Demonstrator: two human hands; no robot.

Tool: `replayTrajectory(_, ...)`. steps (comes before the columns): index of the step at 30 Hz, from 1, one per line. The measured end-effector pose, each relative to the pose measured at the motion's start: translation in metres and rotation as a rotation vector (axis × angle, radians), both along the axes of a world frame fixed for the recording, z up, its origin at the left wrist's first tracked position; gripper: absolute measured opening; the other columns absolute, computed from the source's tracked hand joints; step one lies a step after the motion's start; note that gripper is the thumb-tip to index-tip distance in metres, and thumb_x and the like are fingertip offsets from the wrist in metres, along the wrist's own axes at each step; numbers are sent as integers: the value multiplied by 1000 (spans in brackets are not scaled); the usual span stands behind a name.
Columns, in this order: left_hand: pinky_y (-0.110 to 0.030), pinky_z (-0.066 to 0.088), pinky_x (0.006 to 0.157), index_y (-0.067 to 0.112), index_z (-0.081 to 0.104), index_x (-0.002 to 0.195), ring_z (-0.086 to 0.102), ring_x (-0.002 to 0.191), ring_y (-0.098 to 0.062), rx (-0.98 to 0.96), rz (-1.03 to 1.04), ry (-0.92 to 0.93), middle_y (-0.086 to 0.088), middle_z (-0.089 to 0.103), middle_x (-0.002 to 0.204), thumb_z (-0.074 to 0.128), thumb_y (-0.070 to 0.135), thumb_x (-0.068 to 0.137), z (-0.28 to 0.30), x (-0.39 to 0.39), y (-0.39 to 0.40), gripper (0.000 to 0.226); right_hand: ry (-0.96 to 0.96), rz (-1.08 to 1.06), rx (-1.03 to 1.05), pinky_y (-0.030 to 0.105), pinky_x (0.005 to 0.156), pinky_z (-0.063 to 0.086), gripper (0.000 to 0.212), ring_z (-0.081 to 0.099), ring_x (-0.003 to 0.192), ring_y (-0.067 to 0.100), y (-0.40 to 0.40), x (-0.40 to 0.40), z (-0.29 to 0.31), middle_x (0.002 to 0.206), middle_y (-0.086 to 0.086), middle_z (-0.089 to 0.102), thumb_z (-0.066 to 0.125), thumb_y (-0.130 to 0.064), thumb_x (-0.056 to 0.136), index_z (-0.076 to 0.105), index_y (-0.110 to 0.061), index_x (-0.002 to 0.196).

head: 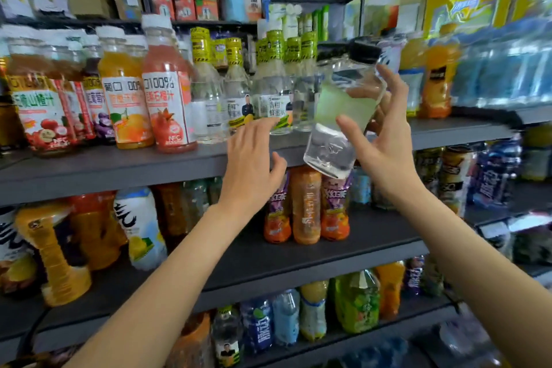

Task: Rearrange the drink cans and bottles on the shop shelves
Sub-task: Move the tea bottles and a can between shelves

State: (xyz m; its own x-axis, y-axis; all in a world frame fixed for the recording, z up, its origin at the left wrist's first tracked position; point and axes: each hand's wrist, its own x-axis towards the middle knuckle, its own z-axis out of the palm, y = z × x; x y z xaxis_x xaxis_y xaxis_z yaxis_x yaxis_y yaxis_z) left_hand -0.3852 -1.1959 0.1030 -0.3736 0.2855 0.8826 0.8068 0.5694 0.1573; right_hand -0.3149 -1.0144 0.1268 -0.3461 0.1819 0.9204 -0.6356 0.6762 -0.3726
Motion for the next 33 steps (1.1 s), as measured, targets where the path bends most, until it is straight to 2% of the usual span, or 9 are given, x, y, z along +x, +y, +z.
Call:
replayTrajectory(5, -33, 23, 104, 10, 42, 131, 36, 123, -22, -51, -36, 14, -6, 46, 130, 52, 11, 84, 9, 2, 58, 48, 16, -73, -133, 48, 77, 49, 67, 60, 84, 21, 50, 10, -7, 118, 3, 58, 63, -37, 86, 27, -18, 139)
replayTrajectory(10, -33, 22, 105, 8, 42, 132, 36, 124, -24, -24, 15, 79, -9, 43, 132, 51, 16, 83, 35, -11, 104, 50, 151, -125, -255, 47, 98, 42, 62, 51, 117, 24, 107, -4, 8, 132, 9, 48, 63, -31, 87, 30, -15, 136)
replayTrajectory(14, -32, 21, 105, 8, 44, 131, 36, 126, -27, 56, 92, 161, -14, 41, 135, 44, 23, 81, 53, -20, 146, 52, 133, -115, -109, 4, 96, 31, 60, 40, 115, -16, 149, -24, 33, 136, -3, 40, 63, -20, 88, 29, -7, 136)
replayTrajectory(15, -35, 21, 106, 9, 44, 131, 34, 128, -28, 75, 114, 172, -14, 40, 137, 44, 24, 81, 55, -22, 157, 52, 79, -82, -53, 3, 96, 29, 62, 38, 113, -18, 161, -33, 39, 138, -3, 38, 64, -22, 87, 29, -9, 137)
replayTrajectory(19, -46, 17, 110, 15, 40, 137, 21, 139, -29, 78, 211, 134, -11, 27, 150, 49, 22, 84, 50, -34, 191, 54, -205, 132, 59, 43, 108, 35, 61, 35, 128, 9, 195, -75, 50, 148, 0, 31, 61, -29, 89, 28, -19, 140)
replayTrajectory(24, -52, 17, 113, 24, 35, 138, 14, 142, -27, 64, 278, 93, -7, 19, 154, 41, 31, 84, 46, -42, 193, 55, -348, 292, 75, 43, 115, 24, 75, 12, 139, 7, 201, -105, 45, 151, -11, 9, 58, -19, 92, 8, -18, 148)
replayTrajectory(26, -51, 19, 113, 24, 34, 138, 17, 141, -29, 55, 284, 98, -8, 18, 154, 41, 31, 84, 46, -43, 194, 55, -374, 287, 100, 23, 110, 32, 91, 17, 134, -2, 202, -109, 42, 147, -14, 7, 65, -13, 86, 0, -16, 149)
replayTrajectory(28, -47, 20, 112, 24, 35, 139, 17, 140, -28, 64, 272, 87, -7, 17, 154, 43, 29, 84, 45, -42, 194, 55, -415, 275, 49, 8, 91, 40, 99, 38, 123, 2, 203, -108, 40, 146, -11, 15, 69, -10, 82, -3, -17, 149)
replayTrajectory(33, -41, 17, 110, 24, 36, 139, 15, 138, -25, 77, 250, 82, -5, 15, 154, 49, 23, 85, 46, -40, 194, 55, -292, -336, 141, 29, 75, 39, 102, 42, 111, 32, 193, -103, 31, 133, 20, 31, 73, -30, 79, 2, -11, 149)
